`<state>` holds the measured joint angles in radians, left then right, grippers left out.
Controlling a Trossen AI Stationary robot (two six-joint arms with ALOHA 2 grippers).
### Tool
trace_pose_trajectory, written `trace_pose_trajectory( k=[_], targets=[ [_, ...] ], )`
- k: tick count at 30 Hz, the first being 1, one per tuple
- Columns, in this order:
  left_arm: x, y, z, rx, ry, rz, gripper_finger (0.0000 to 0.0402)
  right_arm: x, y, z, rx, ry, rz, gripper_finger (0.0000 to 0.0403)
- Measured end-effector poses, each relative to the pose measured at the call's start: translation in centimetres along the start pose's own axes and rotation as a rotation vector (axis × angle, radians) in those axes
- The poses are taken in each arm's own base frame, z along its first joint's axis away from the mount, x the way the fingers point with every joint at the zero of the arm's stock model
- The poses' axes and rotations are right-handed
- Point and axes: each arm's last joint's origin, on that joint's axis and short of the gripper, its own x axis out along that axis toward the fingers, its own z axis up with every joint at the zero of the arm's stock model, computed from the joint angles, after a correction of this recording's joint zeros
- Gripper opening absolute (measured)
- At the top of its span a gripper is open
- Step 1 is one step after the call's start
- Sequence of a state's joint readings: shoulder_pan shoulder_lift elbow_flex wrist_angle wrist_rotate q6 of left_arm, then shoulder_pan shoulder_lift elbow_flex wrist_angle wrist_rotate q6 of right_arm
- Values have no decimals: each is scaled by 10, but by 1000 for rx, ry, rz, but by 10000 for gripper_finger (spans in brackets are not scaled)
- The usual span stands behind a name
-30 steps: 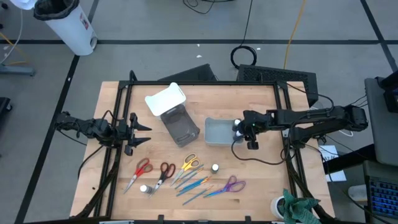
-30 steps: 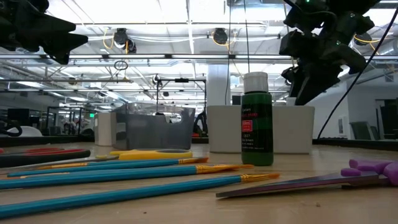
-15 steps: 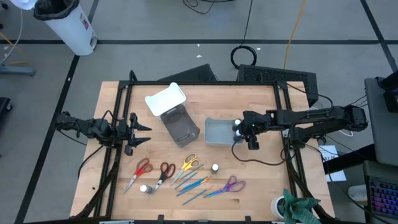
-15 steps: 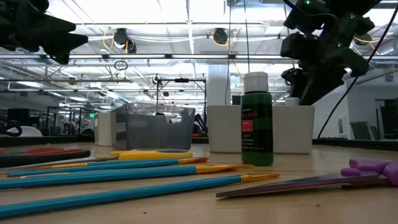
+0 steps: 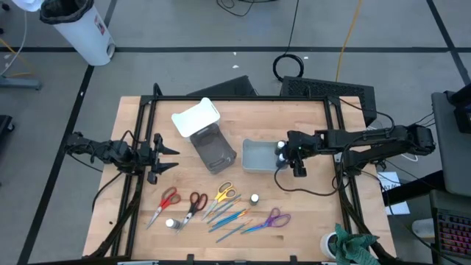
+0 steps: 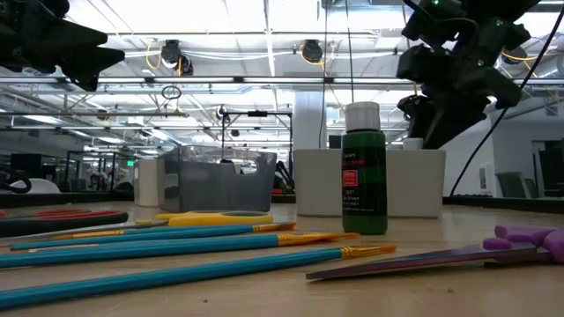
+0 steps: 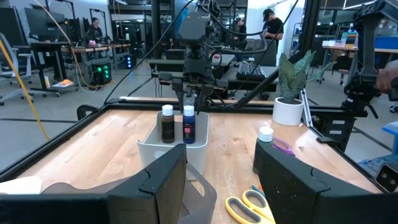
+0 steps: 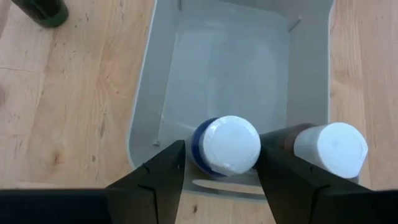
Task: Pick & Place Paint Supplies
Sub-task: Put the blue paint bottle into the gray bin, then put the green paint bottle into the gray bin
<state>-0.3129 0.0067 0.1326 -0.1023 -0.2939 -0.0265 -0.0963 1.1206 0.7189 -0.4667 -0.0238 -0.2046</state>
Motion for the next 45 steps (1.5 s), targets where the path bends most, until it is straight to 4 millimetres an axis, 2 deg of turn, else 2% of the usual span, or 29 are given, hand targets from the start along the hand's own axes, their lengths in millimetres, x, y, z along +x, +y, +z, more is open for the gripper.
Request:
trace_pose_trajectory(
  k=[7,13,19,22,27,31,39,45],
  targets=[
    [0,0,0,0,0,0,200,-3,0,2,1,-33,-7,226],
    [0,0,0,0,0,0,200,-16,-1,8,-15,-131,-31,263],
    [0,0,0,0,0,0,200,-36,-2,19,6,-327,-48,276],
    [0,0,0,0,0,1,200,-43,2,26,32,-437,49,273],
    [0,0,0,0,0,1,200,-46,24,38,-24,-547,306,265],
    [0,0,0,0,0,0,200,-41,56,45,-118,-565,409,259],
    [0,0,0,0,0,0,200,-20,118,52,-267,-596,384,267],
    [0,0,0,0,0,0,200,1,135,53,-254,-522,293,296]
  ],
)
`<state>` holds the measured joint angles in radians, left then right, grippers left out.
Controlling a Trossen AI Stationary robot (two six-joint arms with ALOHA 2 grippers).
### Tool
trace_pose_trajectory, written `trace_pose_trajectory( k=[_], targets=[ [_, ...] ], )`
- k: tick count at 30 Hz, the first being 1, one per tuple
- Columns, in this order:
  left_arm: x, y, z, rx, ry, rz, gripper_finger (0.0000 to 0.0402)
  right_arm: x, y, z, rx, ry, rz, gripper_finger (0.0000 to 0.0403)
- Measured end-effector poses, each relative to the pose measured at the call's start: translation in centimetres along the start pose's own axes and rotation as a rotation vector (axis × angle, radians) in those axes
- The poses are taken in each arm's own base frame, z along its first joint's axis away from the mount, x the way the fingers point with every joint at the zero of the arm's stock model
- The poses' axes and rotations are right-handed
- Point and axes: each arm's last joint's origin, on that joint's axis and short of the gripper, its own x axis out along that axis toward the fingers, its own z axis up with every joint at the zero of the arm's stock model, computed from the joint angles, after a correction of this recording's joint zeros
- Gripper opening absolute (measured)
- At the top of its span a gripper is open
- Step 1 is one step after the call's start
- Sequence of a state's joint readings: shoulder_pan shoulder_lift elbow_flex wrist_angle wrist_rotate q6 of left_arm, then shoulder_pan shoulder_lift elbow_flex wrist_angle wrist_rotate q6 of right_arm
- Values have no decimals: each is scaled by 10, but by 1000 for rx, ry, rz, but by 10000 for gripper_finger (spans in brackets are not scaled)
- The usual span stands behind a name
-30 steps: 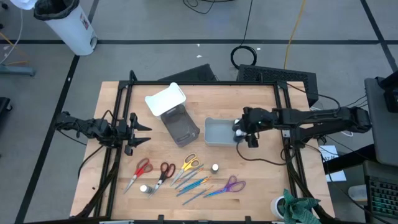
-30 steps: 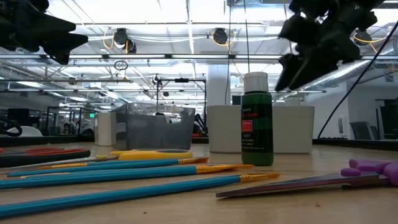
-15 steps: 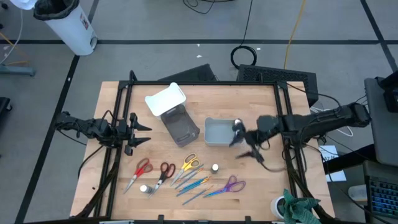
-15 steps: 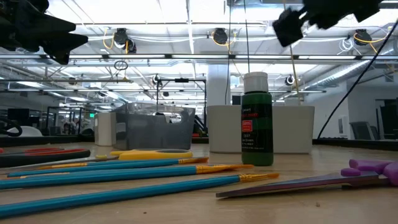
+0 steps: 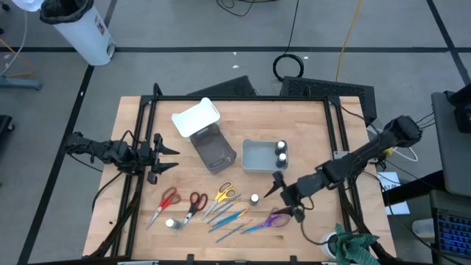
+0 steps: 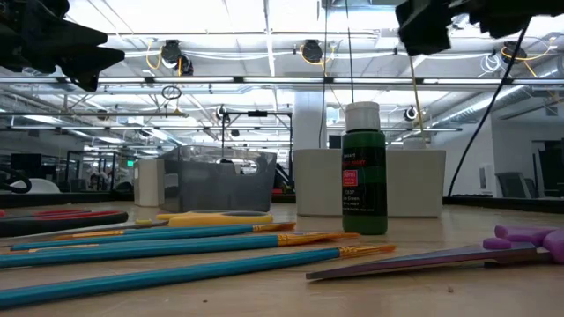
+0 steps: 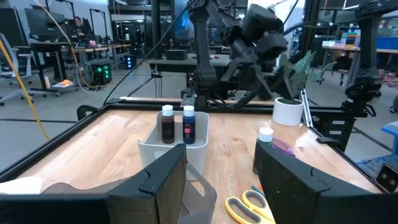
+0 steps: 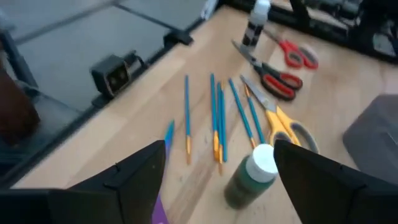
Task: Pick & Place Paint Supplies
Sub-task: Put the green paint bottle into the gray bin
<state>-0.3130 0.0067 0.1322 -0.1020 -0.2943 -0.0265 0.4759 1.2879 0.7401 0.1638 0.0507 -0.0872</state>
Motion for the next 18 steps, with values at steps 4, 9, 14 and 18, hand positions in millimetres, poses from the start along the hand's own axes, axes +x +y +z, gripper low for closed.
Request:
trace_pose_trajectory(
  k=[4,9,14,18],
  targets=[
    [0,0,0,0,0,0,200,11,-2,10,43,58,-3,323],
    [0,0,0,0,0,0,200,23,-3,19,-5,60,-7,346],
    [0,0,0,0,0,0,200,41,-14,7,53,88,-43,343],
    [0,0,0,0,0,0,200,57,-19,-2,63,95,-62,339]
  ],
)
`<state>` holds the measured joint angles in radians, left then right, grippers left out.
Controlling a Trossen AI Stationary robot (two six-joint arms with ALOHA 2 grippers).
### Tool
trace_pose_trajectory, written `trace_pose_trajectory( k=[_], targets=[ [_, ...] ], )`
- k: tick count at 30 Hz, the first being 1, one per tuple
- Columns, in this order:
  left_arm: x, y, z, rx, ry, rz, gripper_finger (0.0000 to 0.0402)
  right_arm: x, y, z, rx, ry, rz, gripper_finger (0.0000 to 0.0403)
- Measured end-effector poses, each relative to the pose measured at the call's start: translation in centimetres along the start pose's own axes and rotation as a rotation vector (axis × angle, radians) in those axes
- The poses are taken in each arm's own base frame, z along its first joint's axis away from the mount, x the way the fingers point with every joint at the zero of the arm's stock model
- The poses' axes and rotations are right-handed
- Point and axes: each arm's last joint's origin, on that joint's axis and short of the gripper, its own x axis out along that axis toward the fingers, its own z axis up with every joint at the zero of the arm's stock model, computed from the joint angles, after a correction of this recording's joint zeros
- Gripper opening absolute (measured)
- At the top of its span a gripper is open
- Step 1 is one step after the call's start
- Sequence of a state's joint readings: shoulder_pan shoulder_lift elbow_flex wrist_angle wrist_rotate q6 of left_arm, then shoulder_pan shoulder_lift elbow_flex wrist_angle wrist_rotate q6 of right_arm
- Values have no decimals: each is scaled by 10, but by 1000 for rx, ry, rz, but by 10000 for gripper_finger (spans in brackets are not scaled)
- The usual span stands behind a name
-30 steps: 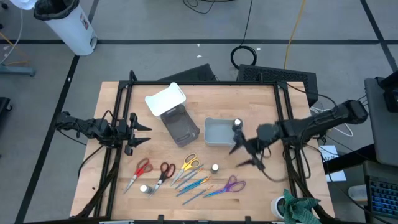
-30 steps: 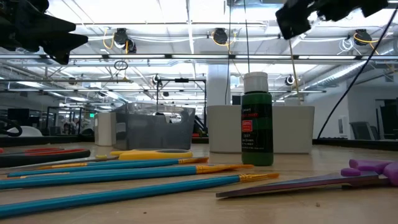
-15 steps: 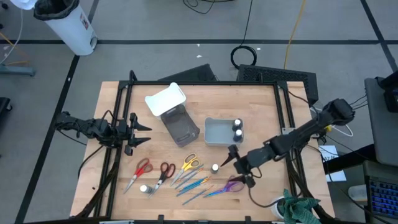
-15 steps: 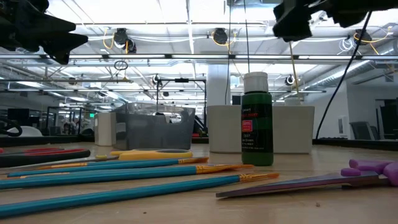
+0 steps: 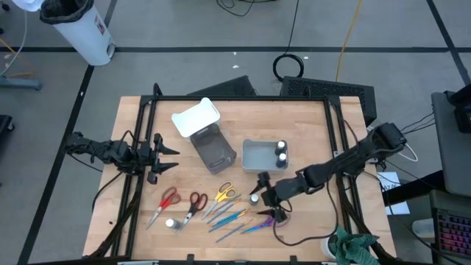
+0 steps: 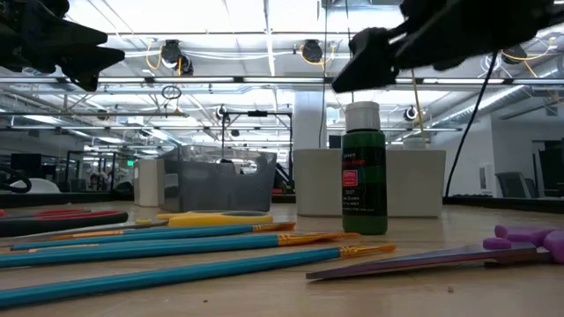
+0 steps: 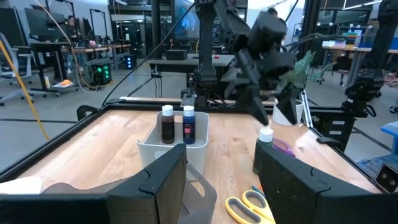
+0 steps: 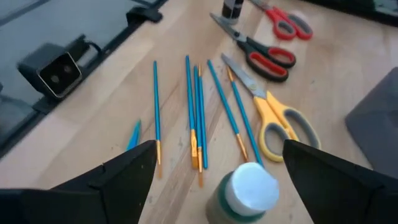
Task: Pick & Place Paint Supplies
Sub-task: Put the green paint bottle into the gray bin
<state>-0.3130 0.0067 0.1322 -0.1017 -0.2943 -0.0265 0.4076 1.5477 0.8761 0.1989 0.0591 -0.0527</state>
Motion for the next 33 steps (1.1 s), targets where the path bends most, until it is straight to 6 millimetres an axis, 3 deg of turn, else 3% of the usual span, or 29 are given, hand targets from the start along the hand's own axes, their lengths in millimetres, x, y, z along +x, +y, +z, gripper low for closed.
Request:
trace_pose_trajectory(
  k=[15,33],
  targets=[
    [0,0,0,0,0,0,200,9,-5,-11,134,69,-84,313],
    [0,0,0,0,0,0,200,9,-5,-13,138,85,-84,216]
  ],
)
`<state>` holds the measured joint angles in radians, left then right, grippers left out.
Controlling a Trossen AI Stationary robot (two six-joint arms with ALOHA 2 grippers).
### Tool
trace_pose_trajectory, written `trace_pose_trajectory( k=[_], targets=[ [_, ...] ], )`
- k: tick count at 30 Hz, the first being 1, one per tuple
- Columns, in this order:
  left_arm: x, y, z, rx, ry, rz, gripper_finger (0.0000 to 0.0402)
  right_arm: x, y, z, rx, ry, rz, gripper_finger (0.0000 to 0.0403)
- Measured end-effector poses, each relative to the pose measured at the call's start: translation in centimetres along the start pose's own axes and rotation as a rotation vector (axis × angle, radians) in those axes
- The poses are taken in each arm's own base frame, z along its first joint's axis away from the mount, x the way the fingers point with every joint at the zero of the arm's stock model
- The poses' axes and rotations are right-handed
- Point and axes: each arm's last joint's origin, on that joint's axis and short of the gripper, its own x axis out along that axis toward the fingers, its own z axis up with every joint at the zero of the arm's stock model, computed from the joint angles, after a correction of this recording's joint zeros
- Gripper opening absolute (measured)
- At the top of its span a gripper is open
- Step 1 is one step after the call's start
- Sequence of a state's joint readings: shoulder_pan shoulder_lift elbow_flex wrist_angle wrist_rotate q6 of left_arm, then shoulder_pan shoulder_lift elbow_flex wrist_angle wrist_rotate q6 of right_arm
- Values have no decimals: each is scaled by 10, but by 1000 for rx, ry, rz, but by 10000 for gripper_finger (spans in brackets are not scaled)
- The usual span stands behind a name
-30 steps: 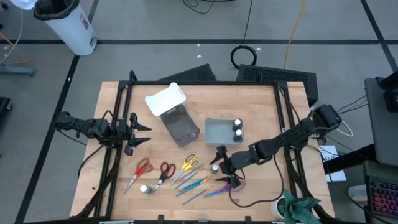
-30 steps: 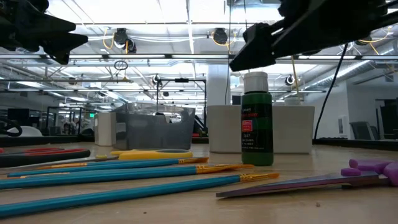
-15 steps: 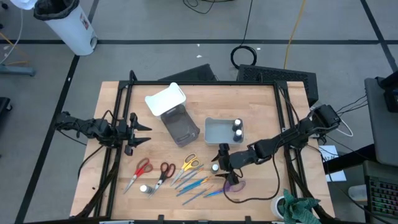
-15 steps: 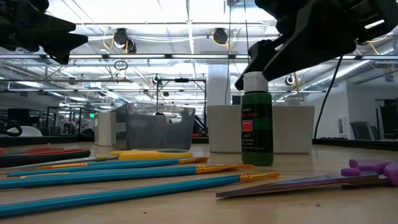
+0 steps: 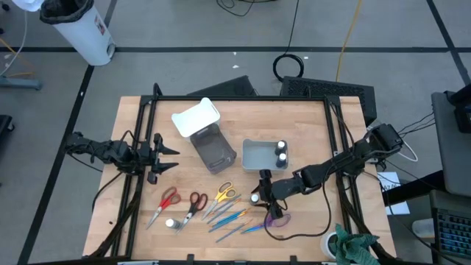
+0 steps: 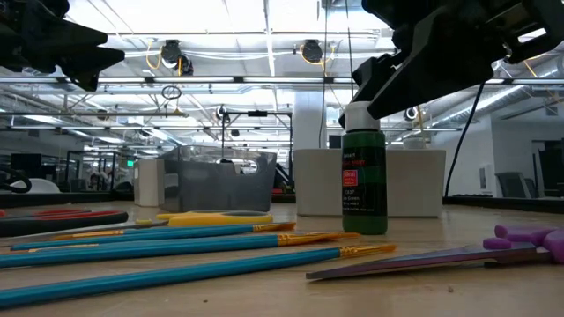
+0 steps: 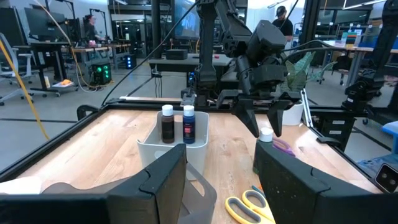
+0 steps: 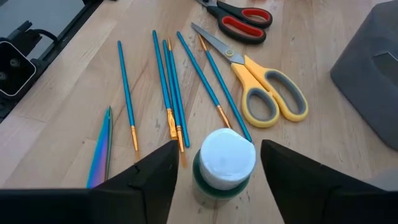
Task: Pick & Place Paint Supplies
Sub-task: Put the green paint bottle into the gray bin
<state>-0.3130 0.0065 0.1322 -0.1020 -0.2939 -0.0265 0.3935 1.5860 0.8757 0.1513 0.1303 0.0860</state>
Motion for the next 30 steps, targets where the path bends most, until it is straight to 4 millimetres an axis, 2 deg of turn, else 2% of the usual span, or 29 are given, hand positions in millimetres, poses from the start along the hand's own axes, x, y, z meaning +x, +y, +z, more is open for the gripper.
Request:
trace_pose_trajectory(
  k=[21,30],
  targets=[
    [0,0,0,0,0,1,200,0,0,0,0,-1,0,112],
    [0,0,0,0,0,0,200,-5,-1,5,4,-29,3,117]
  ],
)
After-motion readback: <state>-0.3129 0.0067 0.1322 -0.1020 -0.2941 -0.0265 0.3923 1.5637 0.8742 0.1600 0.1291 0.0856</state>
